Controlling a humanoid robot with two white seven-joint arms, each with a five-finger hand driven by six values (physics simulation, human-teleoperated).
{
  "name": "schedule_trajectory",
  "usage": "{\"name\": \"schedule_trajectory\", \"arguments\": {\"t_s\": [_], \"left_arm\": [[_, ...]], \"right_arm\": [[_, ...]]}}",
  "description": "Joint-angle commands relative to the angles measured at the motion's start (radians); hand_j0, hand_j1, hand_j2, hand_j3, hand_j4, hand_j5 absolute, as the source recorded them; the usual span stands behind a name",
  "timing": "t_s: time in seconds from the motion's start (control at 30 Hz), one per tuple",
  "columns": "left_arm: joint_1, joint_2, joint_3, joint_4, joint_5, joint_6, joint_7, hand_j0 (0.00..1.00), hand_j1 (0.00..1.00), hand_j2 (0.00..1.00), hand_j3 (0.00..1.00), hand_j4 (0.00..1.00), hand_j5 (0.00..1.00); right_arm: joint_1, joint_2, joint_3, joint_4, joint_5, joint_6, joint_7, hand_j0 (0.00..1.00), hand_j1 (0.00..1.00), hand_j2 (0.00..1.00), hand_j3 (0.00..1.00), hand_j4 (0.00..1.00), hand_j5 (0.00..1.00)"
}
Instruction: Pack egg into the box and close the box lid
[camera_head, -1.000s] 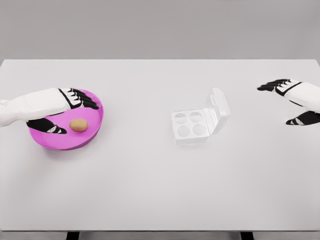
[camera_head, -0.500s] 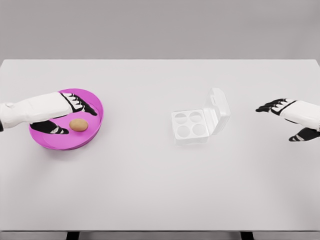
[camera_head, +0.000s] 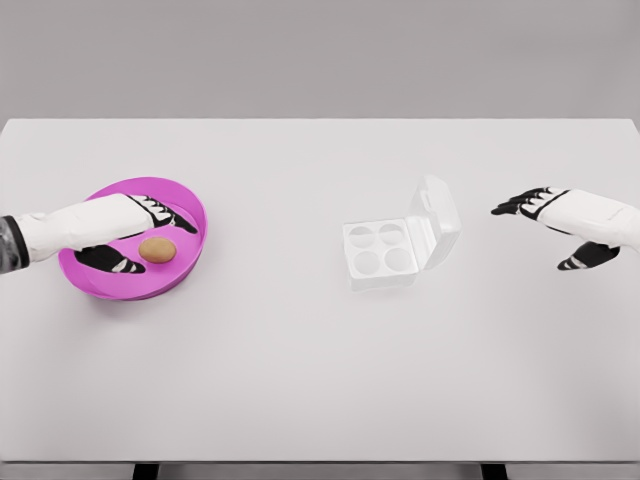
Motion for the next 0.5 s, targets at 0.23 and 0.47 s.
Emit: {"name": "schedule_trajectory", "arguments": {"t_s": [0.23,0.47], "left_arm": [[0.000,-0.003,-0.015,0.010,0.001,0.105,0.000,0.83,0.83,0.83,0.83,0.83,0.83],[0.000,-0.003,-0.031,0.006,0.002,0.196,0.000,0.83,0.83,0.83,0.83,0.83,0.83]], "right_arm": [[0.003,-0.009,0.000,-0.003,-0.006,0.003,0.000,1.00,1.00,1.00,1.00,1.00,1.00],[0.006,-0.009,0.000,-0.006,-0.006,0.003,0.000,1.00,1.00,1.00,1.00,1.00,1.00]]}}
